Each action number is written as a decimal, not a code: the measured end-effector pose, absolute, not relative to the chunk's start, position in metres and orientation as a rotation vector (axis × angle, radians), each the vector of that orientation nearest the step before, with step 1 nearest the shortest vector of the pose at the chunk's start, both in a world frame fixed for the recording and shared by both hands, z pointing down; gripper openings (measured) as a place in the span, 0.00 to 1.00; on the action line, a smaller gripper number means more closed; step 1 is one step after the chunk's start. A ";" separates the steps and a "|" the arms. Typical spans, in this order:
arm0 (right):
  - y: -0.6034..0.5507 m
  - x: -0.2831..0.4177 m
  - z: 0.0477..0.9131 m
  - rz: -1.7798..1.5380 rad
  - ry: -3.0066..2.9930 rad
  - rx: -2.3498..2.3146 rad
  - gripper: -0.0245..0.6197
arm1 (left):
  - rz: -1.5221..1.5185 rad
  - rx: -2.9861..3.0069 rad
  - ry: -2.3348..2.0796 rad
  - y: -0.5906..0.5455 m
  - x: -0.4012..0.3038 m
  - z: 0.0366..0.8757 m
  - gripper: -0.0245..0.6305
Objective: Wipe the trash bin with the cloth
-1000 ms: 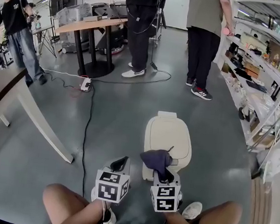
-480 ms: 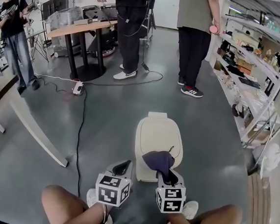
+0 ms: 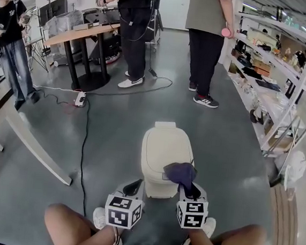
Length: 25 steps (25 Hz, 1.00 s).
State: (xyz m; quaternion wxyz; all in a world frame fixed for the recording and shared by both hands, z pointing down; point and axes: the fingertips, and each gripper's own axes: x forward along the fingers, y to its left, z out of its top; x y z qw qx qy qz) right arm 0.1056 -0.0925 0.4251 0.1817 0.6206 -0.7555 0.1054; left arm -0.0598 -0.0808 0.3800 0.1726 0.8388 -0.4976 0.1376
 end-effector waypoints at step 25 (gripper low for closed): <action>-0.047 -0.003 0.413 0.105 -2.372 1.507 0.20 | 0.466 2.250 -1.586 -0.069 -0.153 0.421 0.04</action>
